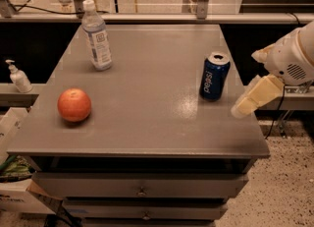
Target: Move pepsi can near blue plastic bottle
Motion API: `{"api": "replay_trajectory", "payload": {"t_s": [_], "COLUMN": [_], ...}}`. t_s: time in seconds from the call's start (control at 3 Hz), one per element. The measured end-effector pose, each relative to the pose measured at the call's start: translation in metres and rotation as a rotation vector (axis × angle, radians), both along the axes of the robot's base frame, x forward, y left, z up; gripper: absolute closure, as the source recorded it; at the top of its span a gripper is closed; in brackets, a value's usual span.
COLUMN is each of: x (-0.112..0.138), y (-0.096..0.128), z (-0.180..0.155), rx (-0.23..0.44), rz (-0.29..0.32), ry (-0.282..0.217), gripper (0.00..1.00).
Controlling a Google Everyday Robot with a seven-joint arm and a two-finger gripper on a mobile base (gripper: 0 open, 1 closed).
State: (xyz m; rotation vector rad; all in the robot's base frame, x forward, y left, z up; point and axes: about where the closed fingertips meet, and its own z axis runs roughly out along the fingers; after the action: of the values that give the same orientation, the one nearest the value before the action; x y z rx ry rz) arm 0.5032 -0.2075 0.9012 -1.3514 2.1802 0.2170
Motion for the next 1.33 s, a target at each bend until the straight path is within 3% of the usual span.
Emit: {"api": "replay_trajectory", "payload": {"t_s": [1.0,1.33], "x": [0.039,0.055], "y": [0.052,0.061], "z": [-0.039,-0.05], "rx": [0.325,0.407], "rz": [-0.02,-0.041], "ry": [-0.021,-0.02], "gripper": [0.0,0.15]}}
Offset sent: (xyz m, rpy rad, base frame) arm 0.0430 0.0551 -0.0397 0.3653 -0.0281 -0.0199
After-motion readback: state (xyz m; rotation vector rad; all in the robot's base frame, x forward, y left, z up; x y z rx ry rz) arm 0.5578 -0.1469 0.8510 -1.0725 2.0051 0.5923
